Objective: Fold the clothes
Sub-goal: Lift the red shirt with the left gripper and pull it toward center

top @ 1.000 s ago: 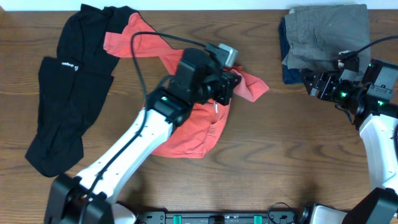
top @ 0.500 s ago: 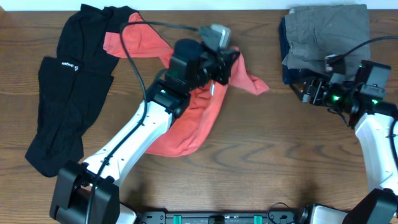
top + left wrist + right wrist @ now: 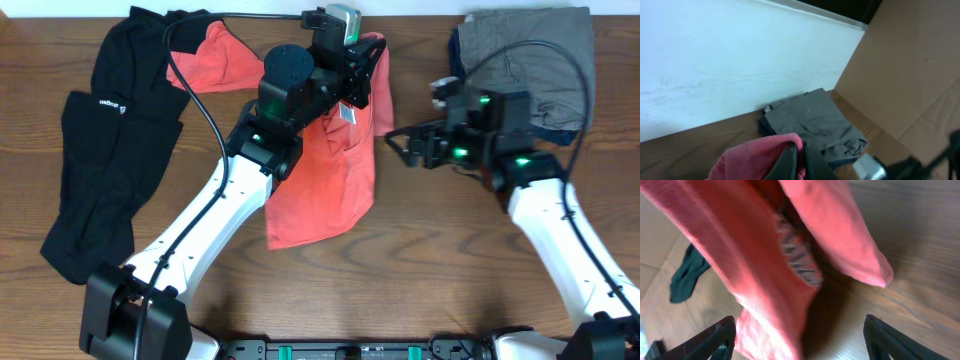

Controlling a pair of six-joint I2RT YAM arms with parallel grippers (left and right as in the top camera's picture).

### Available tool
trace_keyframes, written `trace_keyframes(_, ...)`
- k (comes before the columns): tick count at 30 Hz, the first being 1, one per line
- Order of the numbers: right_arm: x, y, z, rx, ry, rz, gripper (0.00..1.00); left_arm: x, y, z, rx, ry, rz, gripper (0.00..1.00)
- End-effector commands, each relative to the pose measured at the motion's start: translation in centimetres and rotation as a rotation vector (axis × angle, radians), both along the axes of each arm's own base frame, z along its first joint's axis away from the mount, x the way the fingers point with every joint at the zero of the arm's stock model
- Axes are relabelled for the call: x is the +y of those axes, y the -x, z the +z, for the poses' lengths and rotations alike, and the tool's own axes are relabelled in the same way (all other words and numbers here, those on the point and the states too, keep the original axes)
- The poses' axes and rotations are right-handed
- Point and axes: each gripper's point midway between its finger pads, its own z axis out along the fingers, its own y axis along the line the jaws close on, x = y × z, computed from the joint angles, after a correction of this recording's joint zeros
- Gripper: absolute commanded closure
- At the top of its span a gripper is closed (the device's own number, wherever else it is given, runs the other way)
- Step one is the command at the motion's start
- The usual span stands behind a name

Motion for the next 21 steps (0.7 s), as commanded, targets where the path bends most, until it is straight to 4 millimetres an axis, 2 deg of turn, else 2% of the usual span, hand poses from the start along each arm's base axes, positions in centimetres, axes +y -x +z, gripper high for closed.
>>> trace_keyframes(1,0.9,-1.2,0.5,-0.015,0.047,-0.138,0.19,0.4,-0.2,2.6,-0.051,0.032,0.028,0.94)
trace_keyframes(5,3.0,-2.0,-0.6,-0.045,0.104,-0.207,0.19,0.4,-0.2,2.6,-0.048,0.035,0.028,0.94)
trace_keyframes(11,4.4,-2.8,-4.3,-0.007,0.18,-0.309,0.22,0.5,-0.1,3.0,-0.052,0.041,0.03,0.94)
trace_keyframes(16,3.6,-2.6,-7.4,0.085,0.226,-0.371,0.3,2.5,-0.7,4.0,-0.068,0.049,0.068,0.94)
trace_keyframes(17,3.2,-2.5,-7.7,0.094,0.238,-0.386,0.34,3.1,-0.8,4.3,-0.069,0.056,0.08,0.94)
trace_keyframes(18,2.9,-2.5,-8.0,0.1,0.248,-0.398,0.45,3.7,-1.0,4.6,-0.068,0.065,0.093,0.94)
trace_keyframes(20,2.4,-2.6,-8.1,0.103,0.257,-0.41,0.72,5.1,-1.3,5.4,-0.075,0.078,0.12,0.94)
trace_keyframes(21,2.1,-2.8,-8.1,0.103,0.256,-0.417,0.93,6.0,-1.3,5.9,-0.082,0.084,0.137,0.94)
